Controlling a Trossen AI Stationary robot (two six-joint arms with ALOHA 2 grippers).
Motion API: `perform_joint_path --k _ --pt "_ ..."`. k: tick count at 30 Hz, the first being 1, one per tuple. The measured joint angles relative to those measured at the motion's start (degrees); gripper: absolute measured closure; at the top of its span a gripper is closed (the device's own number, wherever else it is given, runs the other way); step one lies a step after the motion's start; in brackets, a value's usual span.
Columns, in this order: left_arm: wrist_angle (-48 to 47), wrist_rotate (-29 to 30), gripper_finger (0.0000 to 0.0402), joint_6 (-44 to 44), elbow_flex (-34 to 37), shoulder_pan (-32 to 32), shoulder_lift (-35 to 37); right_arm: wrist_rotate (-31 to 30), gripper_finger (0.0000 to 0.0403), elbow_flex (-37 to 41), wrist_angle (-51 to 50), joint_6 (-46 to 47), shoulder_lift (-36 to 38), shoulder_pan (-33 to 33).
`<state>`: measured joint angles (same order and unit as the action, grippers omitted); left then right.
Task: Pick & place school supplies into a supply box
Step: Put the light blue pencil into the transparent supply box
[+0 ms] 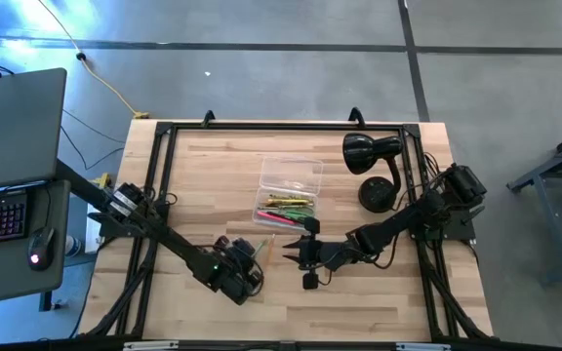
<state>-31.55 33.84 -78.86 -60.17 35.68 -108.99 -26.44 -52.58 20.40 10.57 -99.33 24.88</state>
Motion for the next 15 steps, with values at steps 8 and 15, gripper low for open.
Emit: perform_joint_path --k 8,15 --pt "-2.3 -0.5 0.0323 2.5 -2.9 -1.6 -0.2 -0.2 0.0318 0.0 0.0 0.0 0.0 -0.1" --pt "-1.9 -1.3 0.0334 2.5 -2.8 -1.9 0.0 0.1 0.0318 0.0 0.0 0.0 0.0 0.3"
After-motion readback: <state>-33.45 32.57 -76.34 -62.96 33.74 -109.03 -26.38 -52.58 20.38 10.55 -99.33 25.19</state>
